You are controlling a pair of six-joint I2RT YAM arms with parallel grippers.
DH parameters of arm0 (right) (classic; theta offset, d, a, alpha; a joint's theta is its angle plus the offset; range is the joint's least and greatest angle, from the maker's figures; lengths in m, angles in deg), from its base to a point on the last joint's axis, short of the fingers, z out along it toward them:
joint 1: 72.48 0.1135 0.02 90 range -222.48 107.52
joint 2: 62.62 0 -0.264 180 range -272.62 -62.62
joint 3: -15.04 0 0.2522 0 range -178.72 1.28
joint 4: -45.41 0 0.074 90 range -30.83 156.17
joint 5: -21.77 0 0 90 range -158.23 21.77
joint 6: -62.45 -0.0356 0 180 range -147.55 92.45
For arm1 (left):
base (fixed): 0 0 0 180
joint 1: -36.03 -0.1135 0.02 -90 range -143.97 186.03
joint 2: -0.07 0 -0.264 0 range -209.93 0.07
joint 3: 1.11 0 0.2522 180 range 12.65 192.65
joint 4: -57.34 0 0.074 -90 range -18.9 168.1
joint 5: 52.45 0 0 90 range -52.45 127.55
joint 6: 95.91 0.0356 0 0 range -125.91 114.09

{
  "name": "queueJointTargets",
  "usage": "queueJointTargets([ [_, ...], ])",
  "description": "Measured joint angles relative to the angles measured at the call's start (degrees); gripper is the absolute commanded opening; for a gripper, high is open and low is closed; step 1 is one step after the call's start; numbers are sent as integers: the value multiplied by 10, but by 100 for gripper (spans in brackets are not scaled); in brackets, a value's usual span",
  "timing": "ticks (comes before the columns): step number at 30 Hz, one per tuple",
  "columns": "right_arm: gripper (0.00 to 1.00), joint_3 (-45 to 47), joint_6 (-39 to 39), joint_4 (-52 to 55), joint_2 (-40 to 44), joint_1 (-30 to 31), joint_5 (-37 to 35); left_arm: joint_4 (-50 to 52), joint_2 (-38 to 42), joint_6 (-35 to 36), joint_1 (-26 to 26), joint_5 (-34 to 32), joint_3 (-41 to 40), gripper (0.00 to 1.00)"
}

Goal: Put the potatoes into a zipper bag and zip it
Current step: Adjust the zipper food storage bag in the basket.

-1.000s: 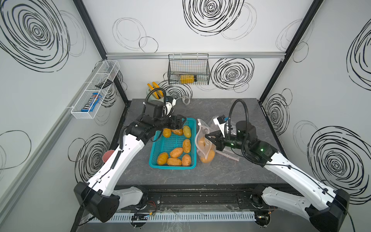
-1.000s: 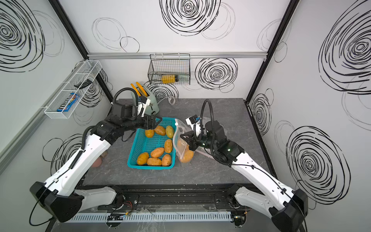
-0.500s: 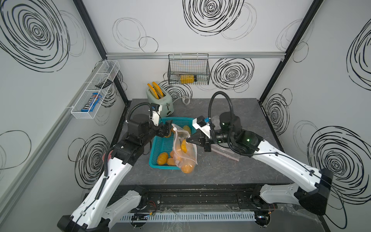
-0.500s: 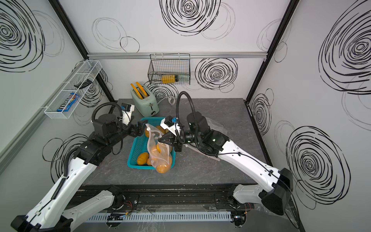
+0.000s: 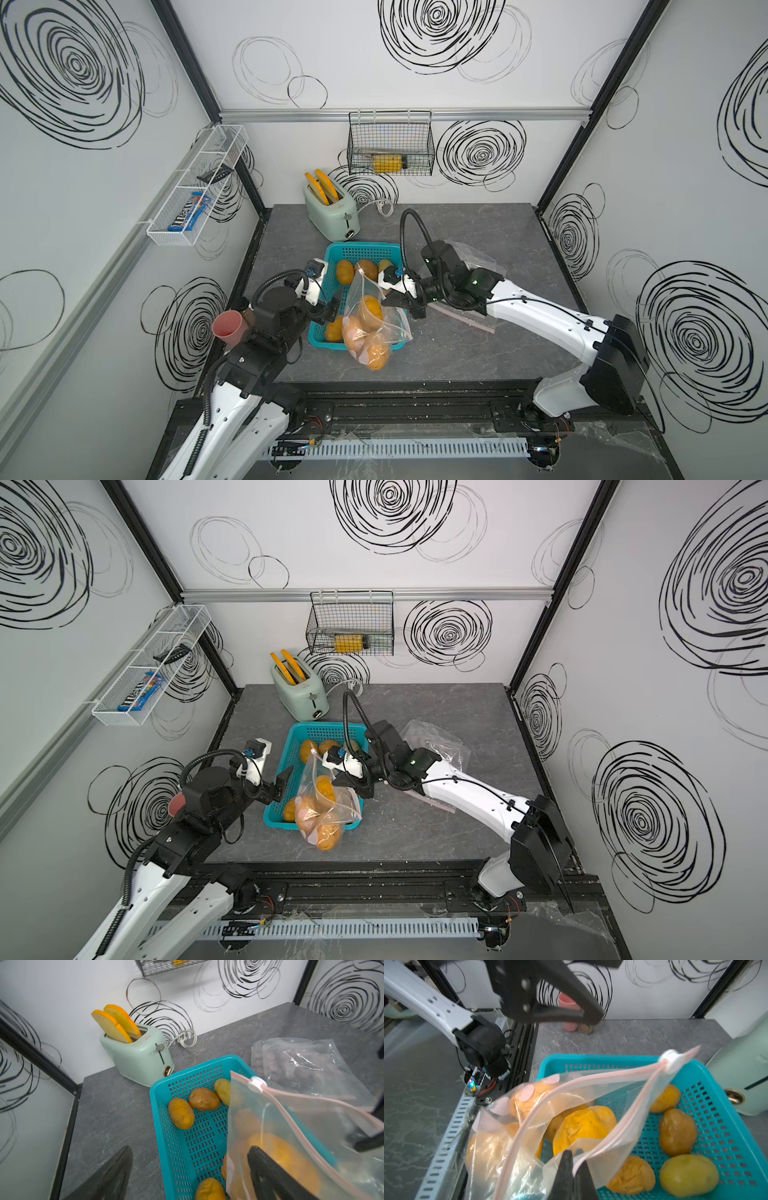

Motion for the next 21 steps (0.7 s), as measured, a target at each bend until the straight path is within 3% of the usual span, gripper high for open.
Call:
queueJointTargets([
  [6,0,99,43,-36,80,30,-1,65,-44,140,80,-24,70,94],
  [10,0,119,57,-87,125,32,6,84,-83,207,93,-26,133,94],
  [16,0,38,65,-155,83,-17,46,61,-103,228,67,-12,156,92],
  [21,0,-37,95,-157,27,-33,104,13,-74,213,45,-34,118,94],
])
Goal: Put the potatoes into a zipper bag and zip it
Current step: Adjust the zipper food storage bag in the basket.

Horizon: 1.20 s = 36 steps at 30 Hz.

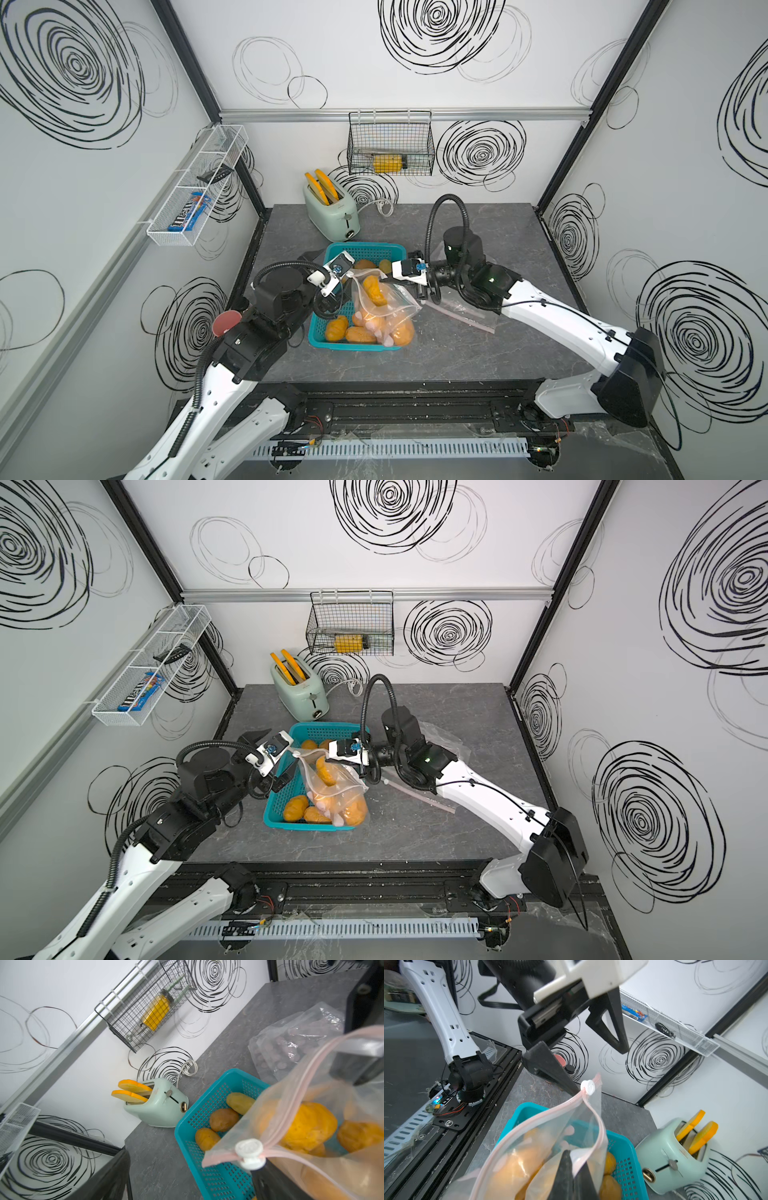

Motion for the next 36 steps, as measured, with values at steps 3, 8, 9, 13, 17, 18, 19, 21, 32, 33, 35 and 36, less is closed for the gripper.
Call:
queueJointTargets([
  [3,0,-5,25,18,-18,2,38,-10,31,-4,-6,-9,-27,96],
  [8,0,23,58,49,-32,2,66,15,58,5,16,-5,-37,97],
  [9,0,24,66,62,-34,2,67,32,56,10,29,0,-35,98],
  [13,0,27,91,89,-33,2,71,125,30,34,80,2,-15,99],
  [17,0,61,104,90,-9,3,75,192,33,60,114,-1,-14,100],
  [18,0,71,106,90,-2,3,75,206,40,67,118,2,-14,100],
  [19,0,80,108,89,5,3,75,216,46,75,120,7,-13,99],
  [21,0,96,111,89,19,5,75,233,63,90,126,14,-14,99],
  [32,0,110,128,89,37,29,75,180,99,199,144,63,-44,70],
  [33,0,113,128,89,39,30,75,180,92,205,148,70,-44,67],
  [35,0,117,128,90,43,30,75,179,82,209,156,76,-44,61],
  [36,0,118,128,90,45,30,75,181,79,210,159,78,-44,54],
])
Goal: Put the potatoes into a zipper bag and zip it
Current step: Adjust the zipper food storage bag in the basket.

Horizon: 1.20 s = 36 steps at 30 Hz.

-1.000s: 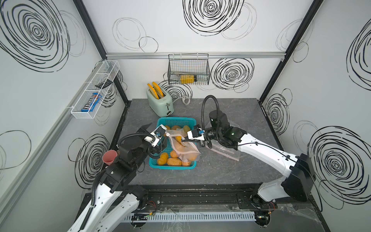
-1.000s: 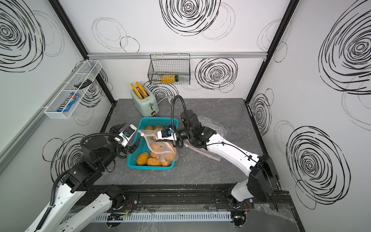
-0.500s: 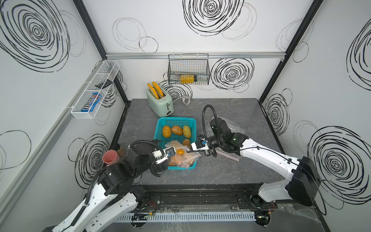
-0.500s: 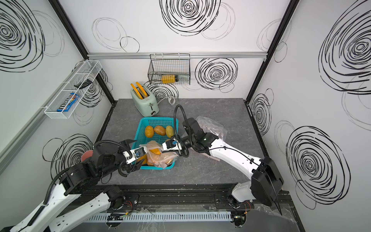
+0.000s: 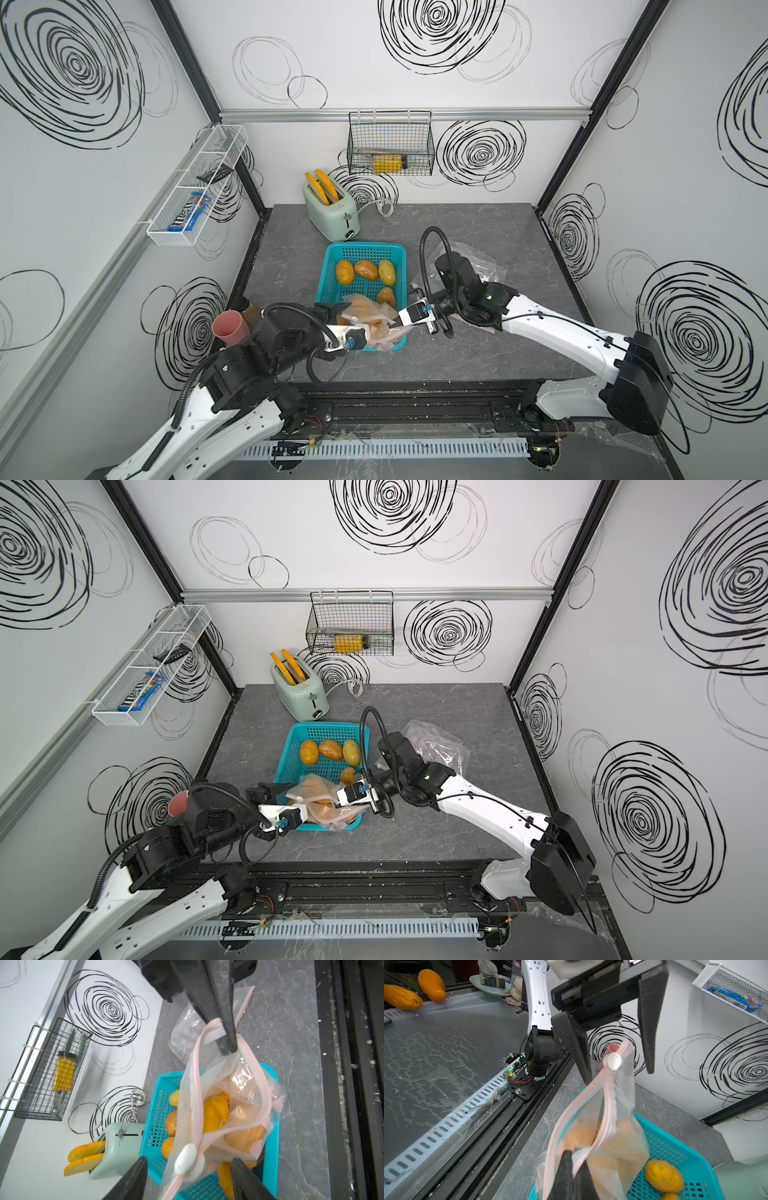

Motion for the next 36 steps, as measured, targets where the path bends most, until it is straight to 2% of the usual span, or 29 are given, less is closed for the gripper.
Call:
queueJointTargets([
  [2,0,0,0,0,1,0,0,3,-3,2,3,0,0,38],
  [4,0,1,0,0,2,0,0,8,-2,4,5,-1,0,30],
  [14,0,1,-1,0,3,-5,0,21,8,-14,6,10,4,30],
  [19,0,1,-3,0,3,-6,0,38,9,-23,7,21,13,18],
  [25,0,1,-5,0,3,-6,0,45,13,-33,9,30,17,16],
  [27,0,1,-5,0,2,-6,0,46,13,-35,9,32,19,9],
  [28,0,1,-6,0,2,-7,0,47,13,-37,9,33,21,0],
  [31,1,1,-6,0,2,-8,0,50,12,-44,9,38,28,0],
  [32,7,1,-7,0,2,-8,0,53,11,-43,9,39,32,0],
  [35,50,1,-23,-4,2,-8,-4,55,5,-47,11,43,41,0],
  [36,57,1,-29,-11,3,-8,-6,55,3,-50,12,44,44,0],
])
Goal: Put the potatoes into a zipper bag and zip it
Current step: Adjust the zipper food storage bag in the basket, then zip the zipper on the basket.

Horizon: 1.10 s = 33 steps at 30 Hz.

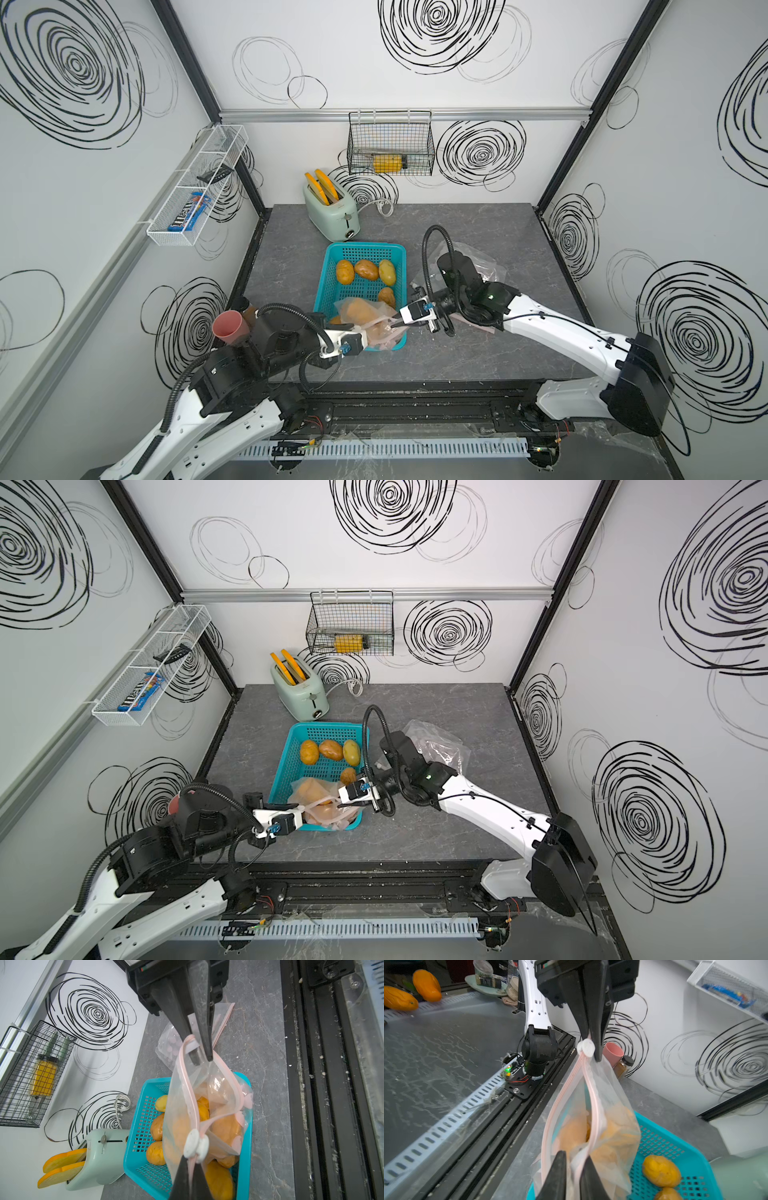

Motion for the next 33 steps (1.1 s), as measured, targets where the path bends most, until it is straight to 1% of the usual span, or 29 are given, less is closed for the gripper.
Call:
queueJointTargets([
  [1,62,1,-10,-10,1,0,-3,-1,-1,-6,0,0,4,0],
  [4,71,16,-48,-52,22,0,-16,-2,-9,-35,1,-8,17,0],
  [6,73,34,-77,-90,51,0,-23,-3,-23,-71,1,-30,31,0],
  [9,73,45,-116,-146,88,4,-32,-1,-62,-145,1,-78,74,0],
  [11,72,45,-134,-186,96,20,-43,5,-98,-196,1,-99,118,0],
  [14,69,46,-158,-235,90,38,-52,17,-146,-257,1,-110,179,0],
  [16,65,43,-168,-258,78,42,-52,28,-167,-285,1,-109,199,0],
  [18,63,30,-169,-260,57,42,-52,37,-178,-304,1,-104,202,0],
  [22,57,12,-172,-266,24,42,-60,64,-181,-323,1,-96,202,0],
  [27,49,-5,-183,-278,-4,42,-65,77,-173,-330,1,-86,202,0],
  [33,45,-31,-197,-295,-33,42,-73,82,-173,-333,1,-78,198,0],
])
